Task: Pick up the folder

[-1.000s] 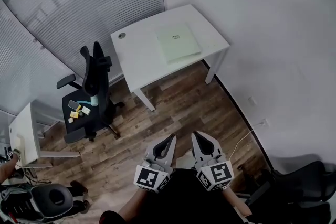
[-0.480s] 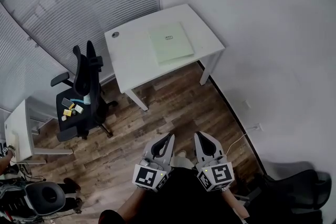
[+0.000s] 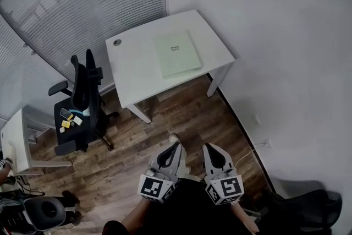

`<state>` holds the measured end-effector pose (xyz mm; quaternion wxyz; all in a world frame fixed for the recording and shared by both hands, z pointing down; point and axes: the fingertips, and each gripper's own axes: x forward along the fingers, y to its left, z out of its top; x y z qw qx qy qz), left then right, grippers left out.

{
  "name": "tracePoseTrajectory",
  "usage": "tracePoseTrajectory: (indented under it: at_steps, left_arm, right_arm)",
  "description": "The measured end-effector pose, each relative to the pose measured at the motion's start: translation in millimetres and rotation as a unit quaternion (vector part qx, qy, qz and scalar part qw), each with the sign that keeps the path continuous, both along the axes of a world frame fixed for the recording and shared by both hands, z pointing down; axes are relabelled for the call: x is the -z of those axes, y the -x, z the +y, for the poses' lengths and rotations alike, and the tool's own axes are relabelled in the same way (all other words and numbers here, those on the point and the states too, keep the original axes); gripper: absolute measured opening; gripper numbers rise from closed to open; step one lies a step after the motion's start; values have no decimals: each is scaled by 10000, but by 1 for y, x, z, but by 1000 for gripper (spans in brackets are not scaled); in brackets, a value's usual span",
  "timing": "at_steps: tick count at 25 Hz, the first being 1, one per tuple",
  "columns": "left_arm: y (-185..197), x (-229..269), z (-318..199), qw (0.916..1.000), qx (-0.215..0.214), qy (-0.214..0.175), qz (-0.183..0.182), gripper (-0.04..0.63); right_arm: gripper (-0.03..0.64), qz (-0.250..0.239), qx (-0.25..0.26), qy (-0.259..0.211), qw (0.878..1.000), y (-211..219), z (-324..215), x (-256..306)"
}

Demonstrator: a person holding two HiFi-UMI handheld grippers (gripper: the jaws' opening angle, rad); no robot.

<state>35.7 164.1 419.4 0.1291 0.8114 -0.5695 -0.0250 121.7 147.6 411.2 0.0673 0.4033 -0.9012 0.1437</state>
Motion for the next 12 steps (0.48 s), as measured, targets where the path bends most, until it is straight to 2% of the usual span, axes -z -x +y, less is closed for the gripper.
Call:
tracePoseTrajectory:
  at_steps: [6,12]
  left_arm:
    - [8,0,-53,9999,20,-97,15,5]
    - [16,-6,-107,9999,77,37,90,5]
  right_arm:
    - [0,34,6,99,9999,2,-47,-5]
    - [1,130,45,108,9998,7,-97,-1]
